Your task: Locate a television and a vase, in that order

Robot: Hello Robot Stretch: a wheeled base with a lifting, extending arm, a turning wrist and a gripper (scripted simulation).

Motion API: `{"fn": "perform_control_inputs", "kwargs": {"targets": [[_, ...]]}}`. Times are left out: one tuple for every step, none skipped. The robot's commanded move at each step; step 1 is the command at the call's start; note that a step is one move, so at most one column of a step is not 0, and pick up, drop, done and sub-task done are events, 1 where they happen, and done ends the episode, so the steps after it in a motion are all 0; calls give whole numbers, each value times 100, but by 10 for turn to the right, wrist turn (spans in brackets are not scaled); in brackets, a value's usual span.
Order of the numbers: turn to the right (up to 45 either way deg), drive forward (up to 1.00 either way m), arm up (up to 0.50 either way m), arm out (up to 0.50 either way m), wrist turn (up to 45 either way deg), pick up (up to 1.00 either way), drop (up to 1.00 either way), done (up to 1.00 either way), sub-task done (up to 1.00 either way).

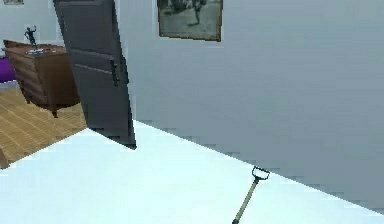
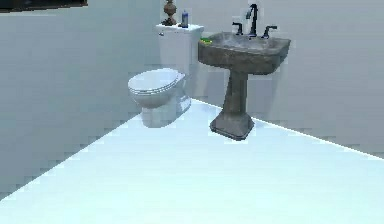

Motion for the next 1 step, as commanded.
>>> {"fn": "perform_control_inputs", "kwargs": {"targets": [[-360, 0, 0, 0, 0, 0, 0, 0, 0]]}}
